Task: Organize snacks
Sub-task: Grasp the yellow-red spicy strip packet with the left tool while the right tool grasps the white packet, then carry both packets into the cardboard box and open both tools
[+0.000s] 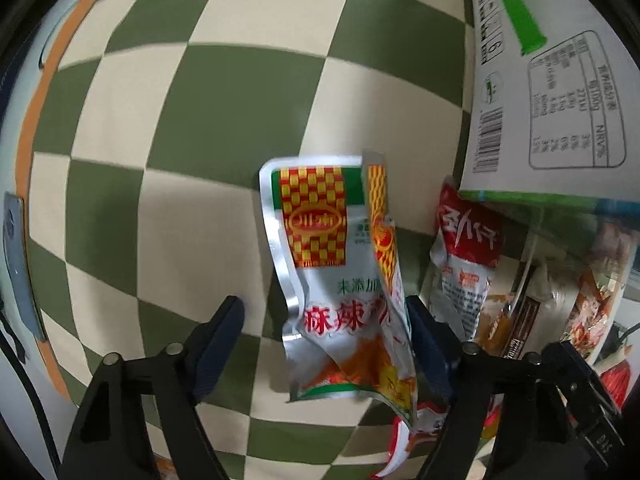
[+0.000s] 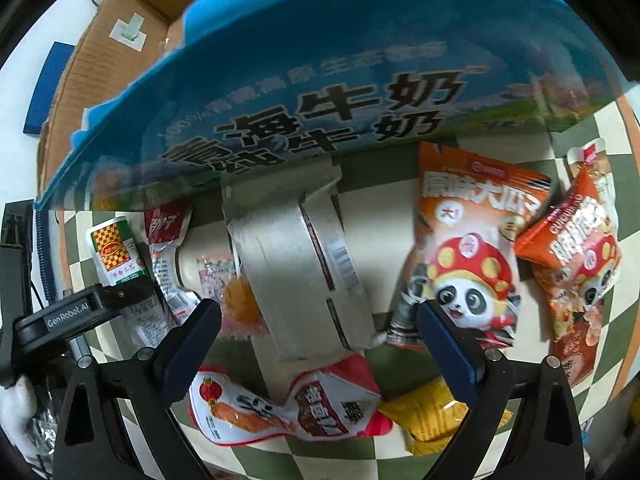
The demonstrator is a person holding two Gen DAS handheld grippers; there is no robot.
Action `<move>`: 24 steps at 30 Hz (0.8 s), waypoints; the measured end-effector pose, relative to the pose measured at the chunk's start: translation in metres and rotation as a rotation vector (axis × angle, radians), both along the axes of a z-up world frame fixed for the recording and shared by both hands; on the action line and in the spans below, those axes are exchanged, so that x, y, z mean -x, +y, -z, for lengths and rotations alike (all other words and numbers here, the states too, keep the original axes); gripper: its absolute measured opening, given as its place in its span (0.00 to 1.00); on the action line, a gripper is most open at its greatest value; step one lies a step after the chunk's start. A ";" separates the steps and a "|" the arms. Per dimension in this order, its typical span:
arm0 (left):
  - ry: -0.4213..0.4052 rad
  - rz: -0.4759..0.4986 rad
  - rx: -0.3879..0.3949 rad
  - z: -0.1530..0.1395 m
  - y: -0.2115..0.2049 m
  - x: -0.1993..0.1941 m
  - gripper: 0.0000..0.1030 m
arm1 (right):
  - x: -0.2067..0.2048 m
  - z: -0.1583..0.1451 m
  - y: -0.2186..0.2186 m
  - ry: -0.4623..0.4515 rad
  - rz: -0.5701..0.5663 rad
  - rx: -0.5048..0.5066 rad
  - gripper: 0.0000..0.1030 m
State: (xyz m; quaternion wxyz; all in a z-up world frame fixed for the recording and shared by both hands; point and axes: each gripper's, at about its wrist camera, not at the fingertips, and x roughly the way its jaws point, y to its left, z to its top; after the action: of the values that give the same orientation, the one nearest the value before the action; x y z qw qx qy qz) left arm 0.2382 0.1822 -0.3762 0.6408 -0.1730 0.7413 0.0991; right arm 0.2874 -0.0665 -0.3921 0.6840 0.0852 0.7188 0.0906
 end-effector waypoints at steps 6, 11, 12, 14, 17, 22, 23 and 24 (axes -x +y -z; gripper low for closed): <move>-0.028 0.068 -0.047 -0.010 -0.018 -0.013 0.53 | -0.010 0.014 0.016 -0.012 -0.005 0.024 0.86; -0.040 0.086 -0.055 -0.011 -0.031 -0.014 0.49 | -0.014 0.020 0.030 -0.035 -0.039 0.052 0.59; -0.039 0.084 -0.054 -0.012 -0.033 -0.014 0.49 | -0.014 0.020 0.032 -0.045 -0.051 0.056 0.58; -0.038 0.086 -0.055 -0.013 -0.029 -0.006 0.48 | -0.012 0.021 0.038 -0.058 -0.056 0.058 0.56; -0.040 0.096 -0.059 -0.009 -0.036 0.004 0.47 | -0.007 0.015 0.041 -0.095 -0.071 0.054 0.49; -0.052 0.106 -0.055 -0.012 -0.047 0.005 0.44 | -0.001 0.008 0.046 -0.096 -0.081 0.050 0.47; -0.057 0.108 -0.056 -0.012 -0.048 0.010 0.43 | 0.001 0.007 0.045 -0.090 -0.080 0.046 0.47; -0.060 0.110 -0.059 -0.014 -0.048 0.011 0.42 | 0.008 0.005 0.042 -0.085 -0.079 0.042 0.47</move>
State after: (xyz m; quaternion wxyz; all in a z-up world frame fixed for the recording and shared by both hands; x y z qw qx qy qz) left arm 0.2276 0.1341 -0.3619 0.6720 -0.1157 0.7270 0.0805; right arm 0.2797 -0.0248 -0.3971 0.7116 0.0387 0.6935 0.1059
